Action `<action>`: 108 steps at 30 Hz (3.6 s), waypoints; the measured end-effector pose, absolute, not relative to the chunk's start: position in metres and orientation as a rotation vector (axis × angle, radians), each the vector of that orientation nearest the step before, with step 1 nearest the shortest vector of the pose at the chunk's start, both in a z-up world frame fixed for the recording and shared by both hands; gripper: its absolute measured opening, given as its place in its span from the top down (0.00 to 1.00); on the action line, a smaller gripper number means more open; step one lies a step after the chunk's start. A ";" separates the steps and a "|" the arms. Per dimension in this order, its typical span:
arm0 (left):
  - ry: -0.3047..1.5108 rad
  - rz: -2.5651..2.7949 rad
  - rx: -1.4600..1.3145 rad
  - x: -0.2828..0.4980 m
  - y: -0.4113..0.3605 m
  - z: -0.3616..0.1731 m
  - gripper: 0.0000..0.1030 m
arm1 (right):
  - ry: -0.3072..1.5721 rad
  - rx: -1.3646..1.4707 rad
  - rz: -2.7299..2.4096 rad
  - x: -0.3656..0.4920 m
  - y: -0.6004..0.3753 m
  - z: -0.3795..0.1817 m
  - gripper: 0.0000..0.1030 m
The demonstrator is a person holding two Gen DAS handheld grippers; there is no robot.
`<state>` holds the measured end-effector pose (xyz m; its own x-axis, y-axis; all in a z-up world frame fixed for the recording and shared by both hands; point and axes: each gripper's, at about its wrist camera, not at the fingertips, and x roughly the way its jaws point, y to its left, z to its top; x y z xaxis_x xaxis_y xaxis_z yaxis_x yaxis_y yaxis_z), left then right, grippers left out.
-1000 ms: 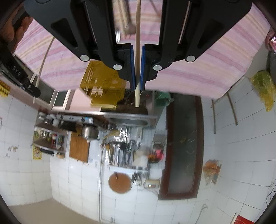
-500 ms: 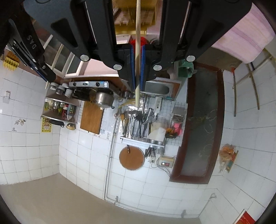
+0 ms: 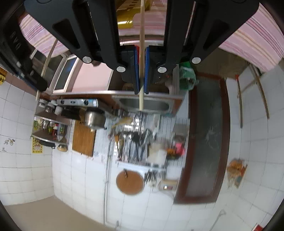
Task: Organize utensils
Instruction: 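Lift both chopsticks into the yellow holder and open both tools, then move both open tools back down to the remaining utensils, then close the right tool on a chopstick while the left tool grasps the metal spoon, then carry the chopstick and spoon into the yellow holder and open both tools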
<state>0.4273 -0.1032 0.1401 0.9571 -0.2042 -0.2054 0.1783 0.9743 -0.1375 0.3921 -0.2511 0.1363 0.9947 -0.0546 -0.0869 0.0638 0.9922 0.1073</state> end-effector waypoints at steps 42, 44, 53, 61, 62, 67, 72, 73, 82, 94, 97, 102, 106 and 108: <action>0.845 -0.042 0.013 0.247 -0.026 -0.042 0.05 | 0.767 0.136 -0.127 0.262 -0.234 -0.045 0.31; 0.862 -0.050 0.014 0.251 -0.028 -0.046 0.05 | 0.792 0.128 -0.122 0.267 -0.230 -0.052 0.31; 0.902 -0.065 0.009 0.256 -0.031 -0.058 0.05 | 0.834 0.084 -0.133 0.272 -0.219 -0.058 0.32; 0.916 -0.052 0.022 0.255 -0.029 -0.062 0.05 | 0.832 0.102 -0.104 0.257 -0.213 -0.057 0.67; 0.919 -0.051 0.026 0.256 -0.030 -0.062 0.05 | 0.831 0.107 -0.099 0.255 -0.213 -0.057 0.67; 0.927 -0.051 0.052 0.258 -0.037 -0.064 0.06 | 0.834 0.126 -0.086 0.254 -0.217 -0.057 0.67; 0.938 -0.057 0.067 0.258 -0.045 -0.063 0.09 | 0.846 0.118 -0.095 0.259 -0.216 -0.056 0.67; 0.939 -0.058 0.070 0.259 -0.047 -0.062 0.11 | 0.852 0.122 -0.099 0.261 -0.216 -0.056 0.67; 0.971 -0.110 0.055 0.259 -0.052 -0.054 0.50 | 0.868 0.150 -0.097 0.270 -0.218 -0.052 0.88; 0.935 -0.137 0.027 0.257 -0.049 -0.044 0.66 | 0.812 0.217 -0.069 0.264 -0.230 -0.042 0.93; 0.869 -0.138 0.046 0.246 -0.048 -0.031 0.66 | 0.756 0.233 -0.076 0.254 -0.235 -0.031 0.95; 0.734 -0.143 0.079 0.223 -0.051 0.000 0.66 | 0.640 0.220 -0.089 0.238 -0.239 -0.003 0.95; 0.607 -0.128 0.131 0.198 -0.053 0.024 0.66 | 0.560 0.243 -0.064 0.222 -0.247 0.014 0.95; 0.549 -0.128 0.141 0.185 -0.051 0.036 0.66 | 0.505 0.245 -0.060 0.209 -0.251 0.024 0.95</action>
<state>0.1847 -0.0511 0.0363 0.8455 -0.0835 -0.5274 0.1585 0.9824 0.0986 0.2095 -0.2508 0.0244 0.8743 0.0037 -0.4853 0.1167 0.9690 0.2176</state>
